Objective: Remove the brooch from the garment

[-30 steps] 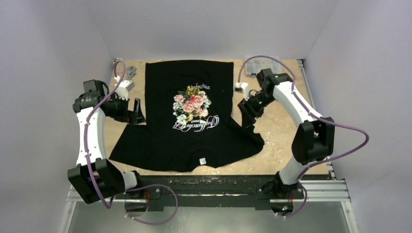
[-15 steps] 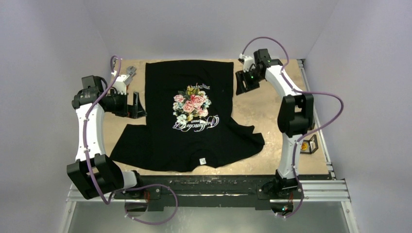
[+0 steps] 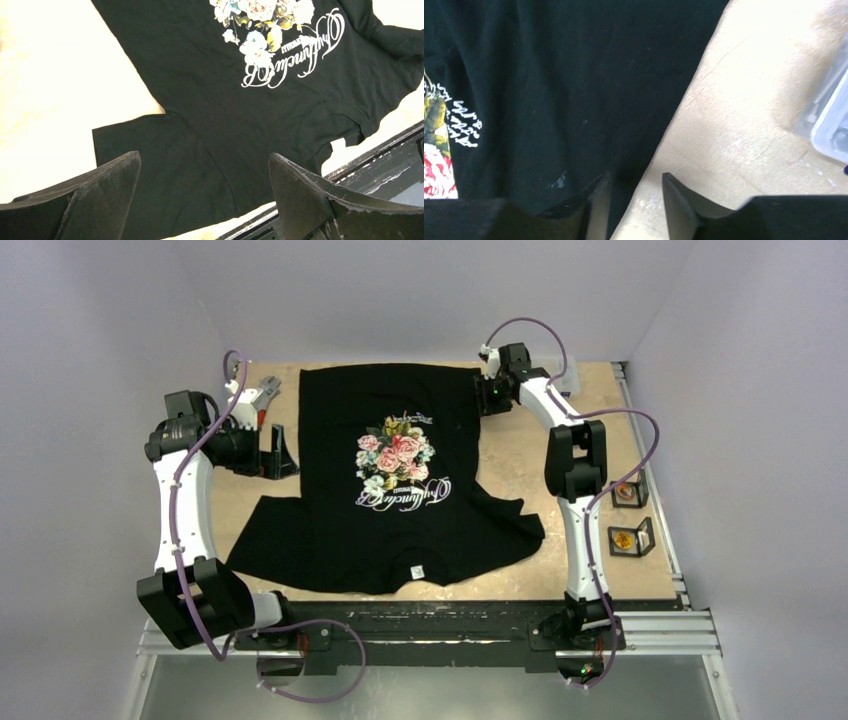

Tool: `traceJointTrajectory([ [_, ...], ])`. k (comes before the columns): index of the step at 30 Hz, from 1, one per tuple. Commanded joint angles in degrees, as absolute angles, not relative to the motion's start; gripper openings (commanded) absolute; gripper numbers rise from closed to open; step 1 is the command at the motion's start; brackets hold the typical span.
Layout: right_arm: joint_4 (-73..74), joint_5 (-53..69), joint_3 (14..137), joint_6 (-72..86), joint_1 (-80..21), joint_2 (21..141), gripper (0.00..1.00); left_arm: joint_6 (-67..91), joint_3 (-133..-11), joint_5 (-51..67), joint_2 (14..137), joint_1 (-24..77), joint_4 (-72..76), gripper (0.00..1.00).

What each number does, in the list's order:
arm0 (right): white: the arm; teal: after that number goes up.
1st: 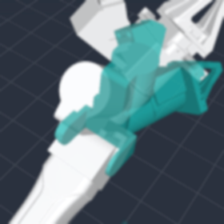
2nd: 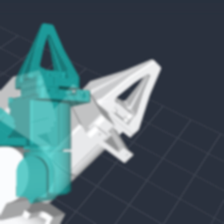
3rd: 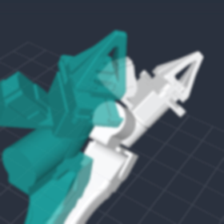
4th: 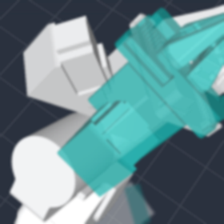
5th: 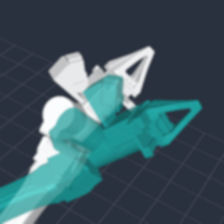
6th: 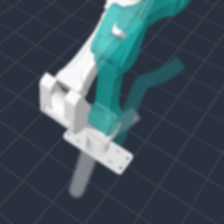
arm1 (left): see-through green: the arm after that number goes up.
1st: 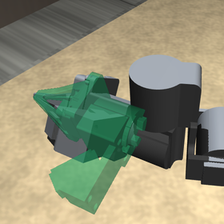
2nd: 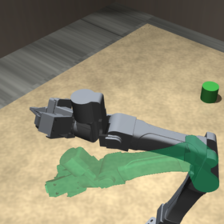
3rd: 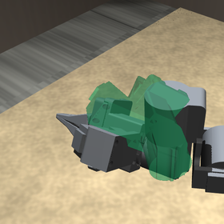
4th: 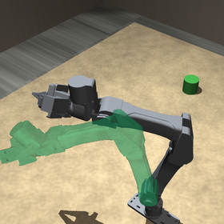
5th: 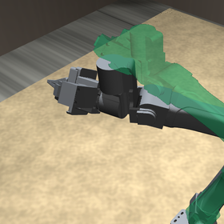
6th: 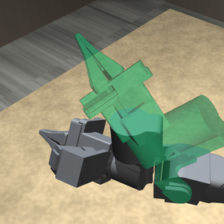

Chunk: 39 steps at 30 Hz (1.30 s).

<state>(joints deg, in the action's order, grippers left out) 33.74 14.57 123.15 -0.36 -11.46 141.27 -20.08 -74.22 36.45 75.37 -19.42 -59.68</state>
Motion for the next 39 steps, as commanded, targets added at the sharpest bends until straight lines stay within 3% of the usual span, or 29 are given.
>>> traceJointTrajectory([
  [1,30.8,10.4,124.8,-1.5,-11.9,142.5,0.37,-19.7,-77.0,34.8,76.9,-19.4,-59.8,1.0],
  [4,32.7,5.4,129.3,-4.9,-12.7,145.8,0.2,-19.8,-77.5,34.0,77.8,-19.4,-59.4,1.0],
  [8,38.4,0.3,137.1,-10.6,-14.0,151.4,0.16,-20.0,-78.5,32.8,78.9,-19.4,-59.2,1.0],
  [13,35.1,-7.6,134.6,-15.9,-14.6,152.2,0.06,-20.0,-79.0,32.0,80.2,-19.4,-59.0,1.0],
  [19,31.7,-12.3,137.4,-19.3,-14.2,151.7,0.1,-19.5,-80.5,31.7,82.5,-19.4,-59.2,1.0],
  [29,34.9,8.9,122.8,-16.8,-16.1,130.7,0.23,-18.6,-80.0,32.7,82.9,-19.5,-57.9,1.0],
  [39,43.1,14.0,121.7,-17.0,-18.4,135.1,0.23,-19.3,-79.5,32.3,81.9,-19.5,-58.4,1.0],
])
